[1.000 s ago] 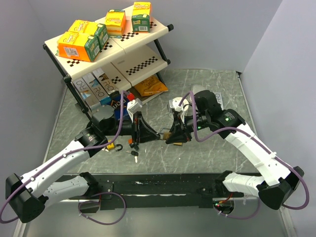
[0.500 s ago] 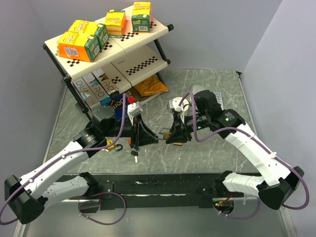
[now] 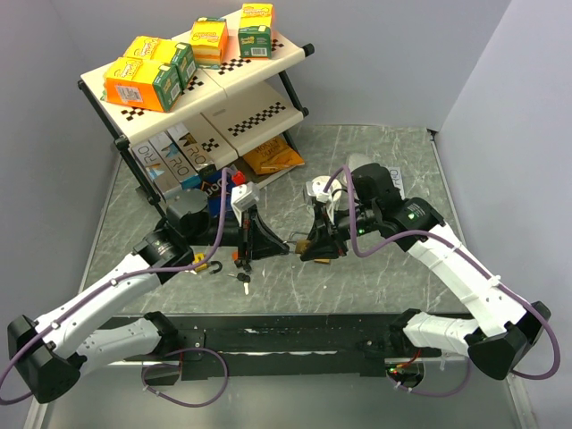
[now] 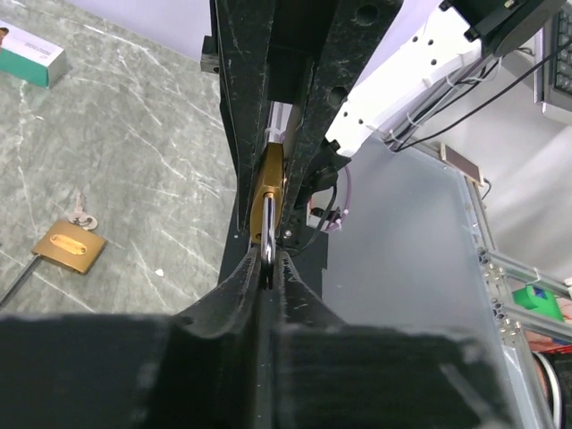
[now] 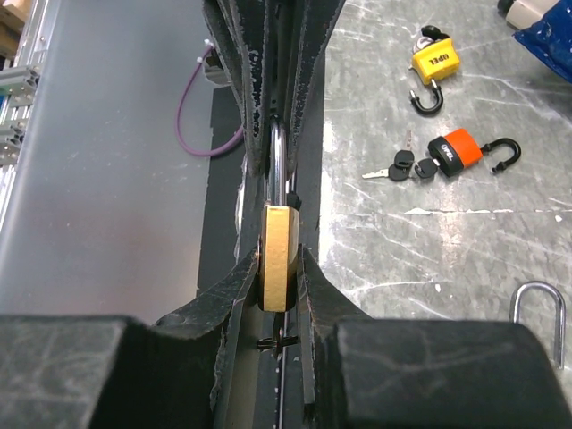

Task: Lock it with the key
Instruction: Lock the lock.

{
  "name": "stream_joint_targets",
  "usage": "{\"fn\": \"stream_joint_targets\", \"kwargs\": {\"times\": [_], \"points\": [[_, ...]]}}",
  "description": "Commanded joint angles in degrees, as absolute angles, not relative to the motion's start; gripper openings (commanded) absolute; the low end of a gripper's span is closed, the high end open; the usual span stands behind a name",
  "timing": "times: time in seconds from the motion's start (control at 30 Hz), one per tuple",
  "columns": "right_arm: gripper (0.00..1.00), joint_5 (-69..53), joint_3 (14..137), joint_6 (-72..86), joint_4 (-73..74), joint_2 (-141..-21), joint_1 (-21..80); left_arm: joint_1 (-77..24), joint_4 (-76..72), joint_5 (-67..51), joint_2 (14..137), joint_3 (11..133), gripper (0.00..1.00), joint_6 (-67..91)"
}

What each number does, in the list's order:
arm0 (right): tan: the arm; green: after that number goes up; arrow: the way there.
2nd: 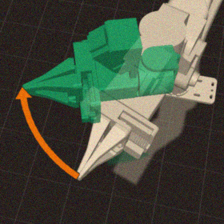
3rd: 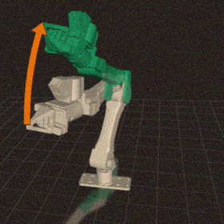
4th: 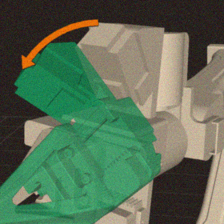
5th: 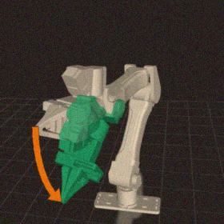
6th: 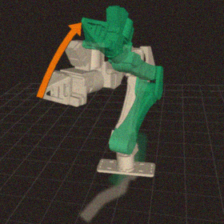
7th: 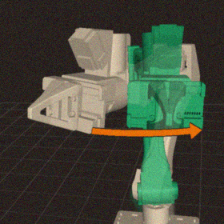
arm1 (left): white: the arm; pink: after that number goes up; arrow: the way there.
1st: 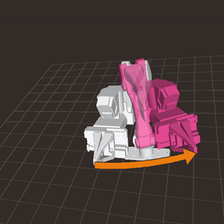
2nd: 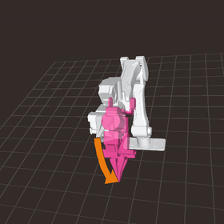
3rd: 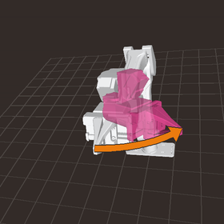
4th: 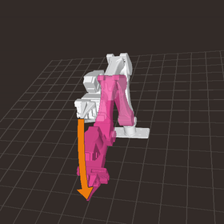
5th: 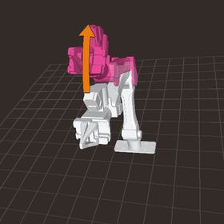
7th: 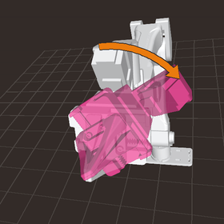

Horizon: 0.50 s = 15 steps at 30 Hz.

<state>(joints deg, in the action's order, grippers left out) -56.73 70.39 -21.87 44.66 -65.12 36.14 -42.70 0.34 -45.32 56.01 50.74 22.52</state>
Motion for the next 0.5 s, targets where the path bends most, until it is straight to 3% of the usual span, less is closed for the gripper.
{"fn": "stream_joint_targets", "kwargs": {"times": [0.0, 0.47], "points": [[0.0, -58.18, 72.51, -21.62, 42.37, -65.3, 36.65, -44.21, -1.76, -46.84, 56.95, 53.09, 0.04, 21.88], [0.0, -59.32, 72.95, -19.25, 39.38, -65.65, 37.27, -46.14, -7.73, -45.8, 59.59, 51.59, 0.01, 28.39]]}}
